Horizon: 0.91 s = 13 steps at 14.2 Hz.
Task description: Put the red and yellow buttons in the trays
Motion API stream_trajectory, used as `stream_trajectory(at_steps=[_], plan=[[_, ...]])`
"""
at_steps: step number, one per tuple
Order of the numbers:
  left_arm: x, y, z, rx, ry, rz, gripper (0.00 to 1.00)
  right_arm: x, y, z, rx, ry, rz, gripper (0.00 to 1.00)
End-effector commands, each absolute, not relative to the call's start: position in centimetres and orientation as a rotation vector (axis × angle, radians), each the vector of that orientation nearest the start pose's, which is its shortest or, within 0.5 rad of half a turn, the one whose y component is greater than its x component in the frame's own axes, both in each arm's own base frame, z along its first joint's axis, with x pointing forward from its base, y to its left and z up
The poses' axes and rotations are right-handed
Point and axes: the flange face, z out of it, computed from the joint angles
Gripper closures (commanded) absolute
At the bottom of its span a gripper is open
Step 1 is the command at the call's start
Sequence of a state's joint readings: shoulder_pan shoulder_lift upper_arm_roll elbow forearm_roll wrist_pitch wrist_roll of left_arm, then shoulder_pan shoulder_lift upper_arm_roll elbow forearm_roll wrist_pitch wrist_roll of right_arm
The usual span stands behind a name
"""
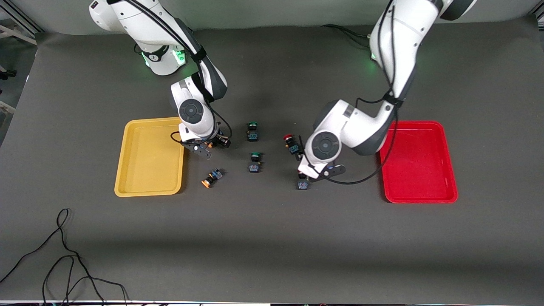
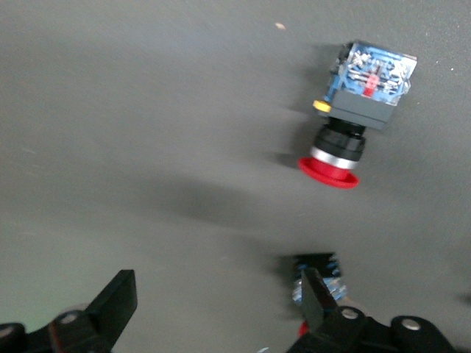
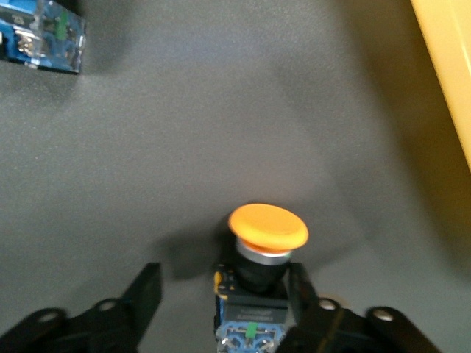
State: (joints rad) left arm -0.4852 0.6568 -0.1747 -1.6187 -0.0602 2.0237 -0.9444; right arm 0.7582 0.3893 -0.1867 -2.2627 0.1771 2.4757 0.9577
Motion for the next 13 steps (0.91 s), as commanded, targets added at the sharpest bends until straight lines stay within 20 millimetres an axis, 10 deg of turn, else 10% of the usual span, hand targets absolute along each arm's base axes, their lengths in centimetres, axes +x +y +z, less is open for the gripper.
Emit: stream_trajectory(at_steps=[1, 4, 9, 13], plan=[[49.9, -43.8, 20.5, -2.988, -0.719, 0.377, 0.03, 44.3, 27.6, 17.6, -3.100, 0.856, 0.221, 0.71], [48.5, -46.2, 18.2, -3.010, -0.843, 0.330, 0.03, 45.2, 26.9, 19.5, -3.087, 0.873, 0.239, 0.93], [46.6, -47.5, 17.1, -3.013, -0.798, 0.337, 0.06, 50.7, 20.2, 31.2, -3.008, 0.820, 0.309, 0.94], [46.8, -47.1, 17.4, -3.011, -0.772, 0.332, 0.31, 51.9, 8.8, 28.8, -3.025, 0.732, 0.313, 0.94]])
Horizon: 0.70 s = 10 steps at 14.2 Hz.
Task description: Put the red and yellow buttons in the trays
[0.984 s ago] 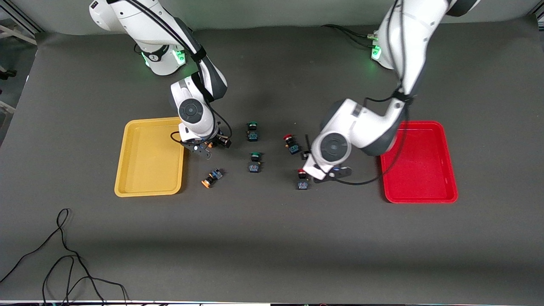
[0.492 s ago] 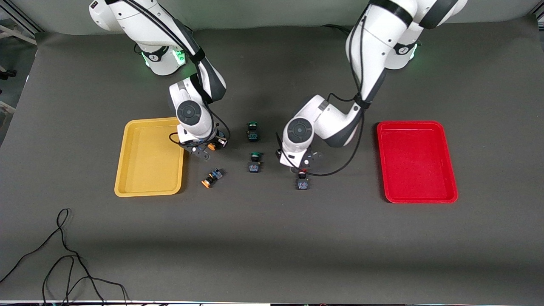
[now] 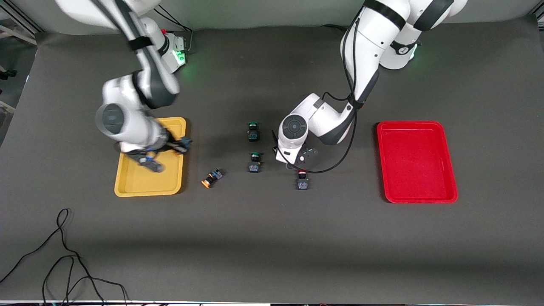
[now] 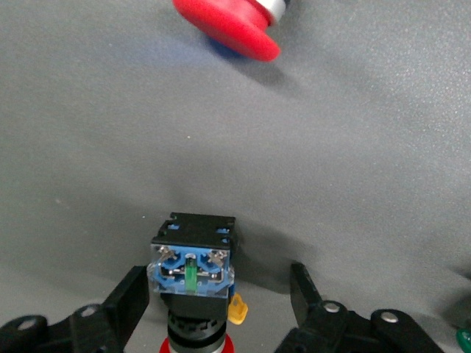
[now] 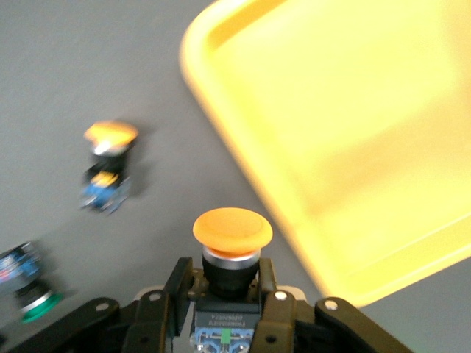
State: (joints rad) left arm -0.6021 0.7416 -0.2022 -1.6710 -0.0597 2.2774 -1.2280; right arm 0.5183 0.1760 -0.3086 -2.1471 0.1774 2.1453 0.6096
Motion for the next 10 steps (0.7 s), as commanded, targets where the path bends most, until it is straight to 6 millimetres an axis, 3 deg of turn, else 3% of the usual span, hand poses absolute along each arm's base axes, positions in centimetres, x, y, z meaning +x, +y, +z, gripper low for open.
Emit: stream_trajectory(at_steps=[1, 4, 5, 6, 7, 10], plan=[[47.0, -46.9, 17.6, -3.012, -0.767, 0.333, 0.46, 51.4, 8.2, 27.7, -3.030, 0.733, 0.313, 0.94], [47.4, -46.3, 18.5, -2.999, -0.751, 0.346, 1.00, 51.0, 6.6, 24.1, -3.062, 0.725, 0.318, 0.90], [48.2, -45.6, 19.4, -2.993, -0.762, 0.347, 1.00, 51.1, 6.4, 23.4, -3.066, 0.726, 0.306, 0.87], [49.1, -44.6, 20.5, -2.988, -0.767, 0.353, 1.00, 51.1, 6.1, 22.7, -3.073, 0.731, 0.315, 0.48], [50.2, -43.2, 21.9, -2.980, -0.762, 0.367, 1.00, 51.3, 5.7, 22.6, -3.074, 0.740, 0.295, 0.00], [52.8, -38.3, 27.4, -2.961, -0.681, 0.439, 1.00, 52.5, 5.6, 24.3, -3.054, 0.755, 0.233, 0.00]])
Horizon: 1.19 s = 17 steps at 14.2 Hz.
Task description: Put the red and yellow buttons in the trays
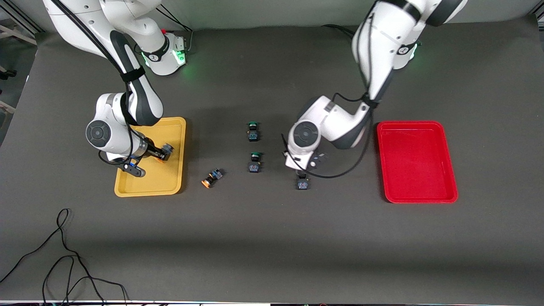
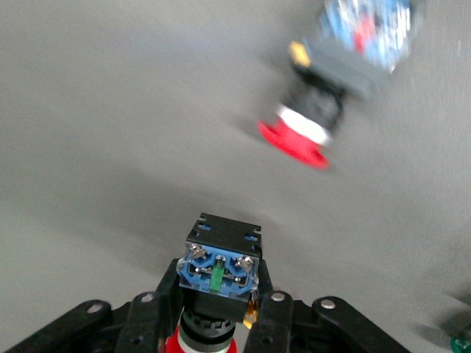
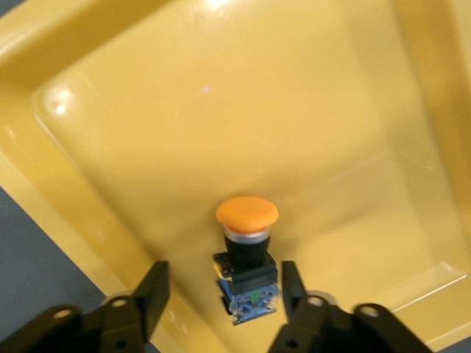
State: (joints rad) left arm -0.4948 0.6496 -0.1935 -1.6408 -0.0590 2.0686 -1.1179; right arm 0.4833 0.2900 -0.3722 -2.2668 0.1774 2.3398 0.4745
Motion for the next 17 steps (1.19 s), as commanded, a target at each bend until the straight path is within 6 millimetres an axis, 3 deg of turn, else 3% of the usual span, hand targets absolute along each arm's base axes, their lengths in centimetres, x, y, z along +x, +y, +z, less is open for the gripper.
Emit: stream_trajectory(at_steps=[1, 2, 4, 6, 7, 8, 10, 12, 13, 14, 15, 16, 17], plan=[[53.2, -36.5, 29.8, -2.949, -0.641, 0.466, 1.00, 53.9, 6.3, 25.7, -3.045, 0.750, 0.181, 0.00], [53.5, -34.2, 32.3, -2.937, -0.594, 0.495, 1.00, 55.5, 7.7, 27.1, -3.039, 0.727, 0.130, 0.00], [53.4, -29.5, 36.8, -2.914, -0.525, 0.547, 1.00, 58.8, 14.8, 28.9, -3.006, 0.740, 0.062, 0.00], [52.5, -24.5, 39.7, -2.925, -0.441, 0.539, 1.00, 60.2, 21.4, 27.6, -2.951, 0.869, 0.071, 0.00], [51.6, -21.8, 40.1, -2.918, -0.386, 0.508, 1.00, 60.6, 23.2, 25.9, -2.946, 0.883, 0.081, 0.00], [50.9, -19.0, 39.8, -2.911, -0.371, 0.494, 1.00, 60.9, 23.6, 23.8, -2.946, 0.892, 0.082, 0.00], [50.2, -13.6, 37.0, -2.939, -0.355, 0.499, 1.00, 60.4, 24.8, 20.6, -2.930, 0.900, 0.095, 0.00], [50.1, -8.9, 31.8, -2.982, -0.368, 0.492, 1.00, 59.9, 24.6, 18.9, -2.950, 0.894, 0.135, 0.00], [49.4, -7.9, 29.1, -3.008, -0.336, 0.468, 1.00, 59.8, 24.5, 18.2, -2.955, 0.899, 0.151, 0.03], [48.6, -7.7, 27.1, -3.022, -0.302, 0.414, 1.00, 59.9, 24.6, 18.1, -2.945, 0.905, 0.157, 0.27], [48.2, -7.7, 26.3, -3.019, -0.267, 0.366, 1.00, 60.1, 24.8, 18.4, -2.930, 0.912, 0.160, 0.66], [47.9, -7.6, 24.9, -3.018, -0.248, 0.355, 1.00, 60.2, 24.6, 18.6, -2.926, 0.923, 0.180, 0.87], [48.0, -7.5, 23.6, -3.028, -0.251, 0.344, 1.00, 60.4, 24.3, 18.8, -2.931, 0.918, 0.206, 0.98]])
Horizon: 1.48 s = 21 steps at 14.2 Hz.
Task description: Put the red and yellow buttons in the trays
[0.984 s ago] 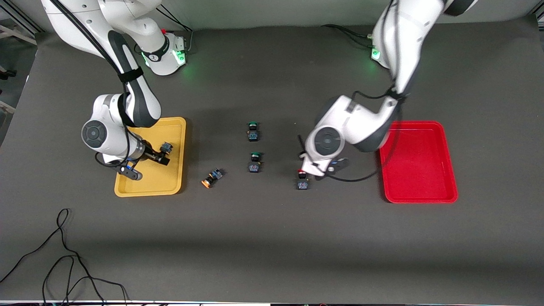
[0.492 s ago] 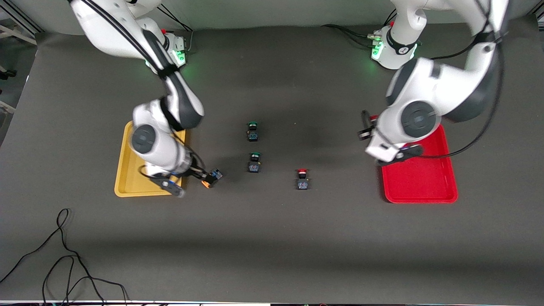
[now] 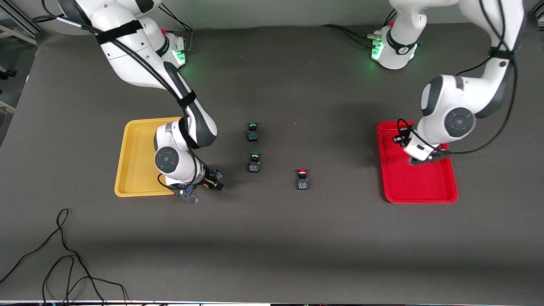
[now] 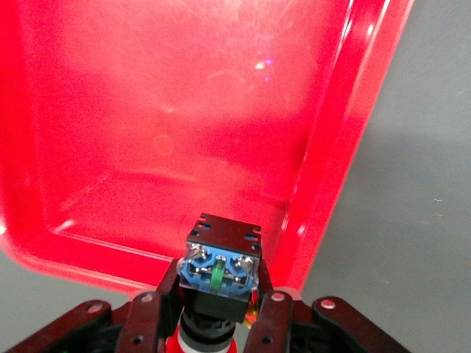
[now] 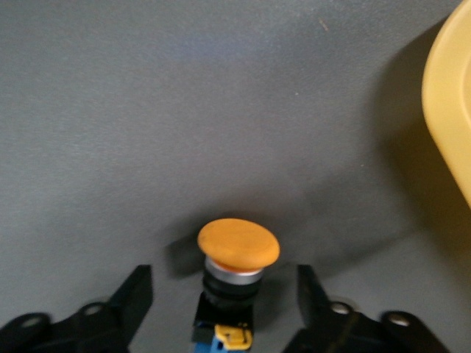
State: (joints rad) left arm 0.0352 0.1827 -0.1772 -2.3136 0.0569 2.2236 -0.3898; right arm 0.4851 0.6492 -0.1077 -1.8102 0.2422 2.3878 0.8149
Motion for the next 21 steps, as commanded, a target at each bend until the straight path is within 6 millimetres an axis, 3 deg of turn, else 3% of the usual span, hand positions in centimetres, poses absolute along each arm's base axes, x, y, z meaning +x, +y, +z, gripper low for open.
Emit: stream_trajectory(at_steps=[1, 4, 6, 9, 10, 11, 13, 15, 17, 21], plan=[[48.2, -7.2, 22.3, -3.038, -0.264, 0.337, 1.00, 60.6, 24.2, 19.6, -2.921, 0.905, 0.231, 1.00], [48.6, -6.1, 20.9, -3.052, -0.289, 0.311, 0.98, 62.0, 20.3, 21.7, -2.878, 0.882, 0.298, 1.00], [48.7, -6.0, 21.5, -3.041, -0.292, 0.336, 0.01, 62.6, 17.7, 24.3, -2.878, 0.844, 0.324, 1.00], [51.3, -6.1, 26.7, -2.979, -0.302, 0.488, 0.00, 63.3, 13.2, 28.6, -2.895, 0.762, 0.333, 1.00], [52.7, -6.6, 29.5, -2.961, -0.303, 0.543, 0.00, 63.4, 12.6, 28.6, -2.901, 0.746, 0.321, 0.59], [54.0, -7.4, 32.9, -2.949, -0.294, 0.572, 0.00, 63.5, 12.5, 28.3, -2.905, 0.726, 0.299, 0.01], [56.5, -9.8, 39.5, -2.972, -0.274, 0.601, 0.00, 63.3, 13.4, 26.7, -2.876, 0.767, 0.281, 0.00], [58.3, -14.1, 42.5, -3.008, -0.206, 0.587, 0.00, 62.8, 16.1, 24.1, -2.805, 0.807, 0.318, 0.00], [60.0, -18.7, 41.9, -3.048, -0.147, 0.566, 0.00, 62.2, 18.4, 21.7, -2.810, 0.779, 0.320, 0.00], [63.4, -27.5, 37.3, -3.130, -0.169, 0.578, 0.00, 61.0, 20.2, 18.5, -2.821, 0.787, 0.323, 0.00]])
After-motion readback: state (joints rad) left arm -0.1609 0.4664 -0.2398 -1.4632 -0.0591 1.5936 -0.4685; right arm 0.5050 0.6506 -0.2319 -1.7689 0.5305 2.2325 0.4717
